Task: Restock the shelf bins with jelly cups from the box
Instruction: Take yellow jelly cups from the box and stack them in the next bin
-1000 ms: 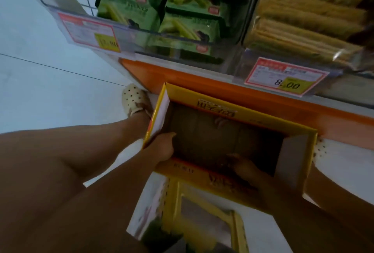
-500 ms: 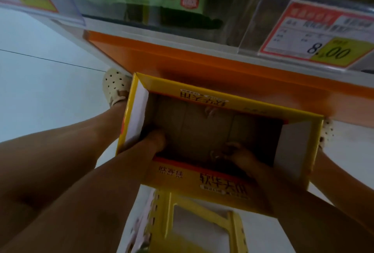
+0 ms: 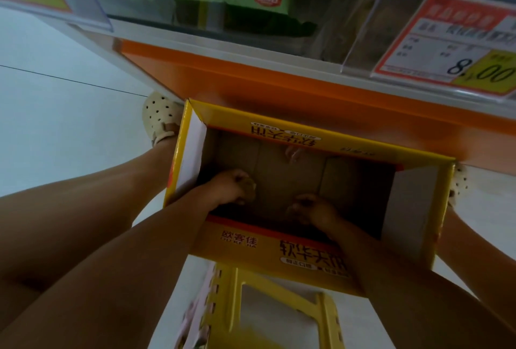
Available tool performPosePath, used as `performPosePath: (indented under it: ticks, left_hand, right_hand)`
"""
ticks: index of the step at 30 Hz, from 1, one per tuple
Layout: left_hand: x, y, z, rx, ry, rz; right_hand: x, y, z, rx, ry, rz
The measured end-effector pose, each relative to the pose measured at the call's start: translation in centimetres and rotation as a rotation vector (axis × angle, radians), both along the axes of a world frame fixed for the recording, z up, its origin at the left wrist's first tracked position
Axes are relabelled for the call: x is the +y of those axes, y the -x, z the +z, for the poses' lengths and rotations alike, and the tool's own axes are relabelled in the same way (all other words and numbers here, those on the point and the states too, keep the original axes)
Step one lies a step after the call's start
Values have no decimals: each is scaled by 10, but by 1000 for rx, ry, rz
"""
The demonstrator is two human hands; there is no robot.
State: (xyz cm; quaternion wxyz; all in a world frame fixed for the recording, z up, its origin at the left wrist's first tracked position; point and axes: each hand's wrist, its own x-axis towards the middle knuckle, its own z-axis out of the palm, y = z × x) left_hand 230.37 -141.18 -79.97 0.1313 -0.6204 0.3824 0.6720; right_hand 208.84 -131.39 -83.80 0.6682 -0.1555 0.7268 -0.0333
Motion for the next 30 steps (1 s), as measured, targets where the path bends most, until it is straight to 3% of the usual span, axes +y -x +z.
performPosePath:
  ticks: [2,7,12,17,20,24,30]
  left_hand:
    - [0,3,1,10,-31,48]
    - [1,15,5,-26,-86,68]
    - [-5,6,8,-81,-58,180]
    - [-3,1,6,-91,-72,286]
    - [-3,0,4,-90,-72,310]
    - [-6,3,4,-112,-143,396]
    - [-4,20,-1,-88,-248,425]
  right_hand:
    - [-9,0,4,16,27,-76]
    - [-36,3,-3,200,108,99]
    - [-59,-3,-1,349,266,103]
    - [-77,-23,1,300,351,-72]
    - [-84,-24,0,327,286,53]
    - [-77,-28,-4,319,179,-75]
    - [-44,-33,-4,88,68,-232]
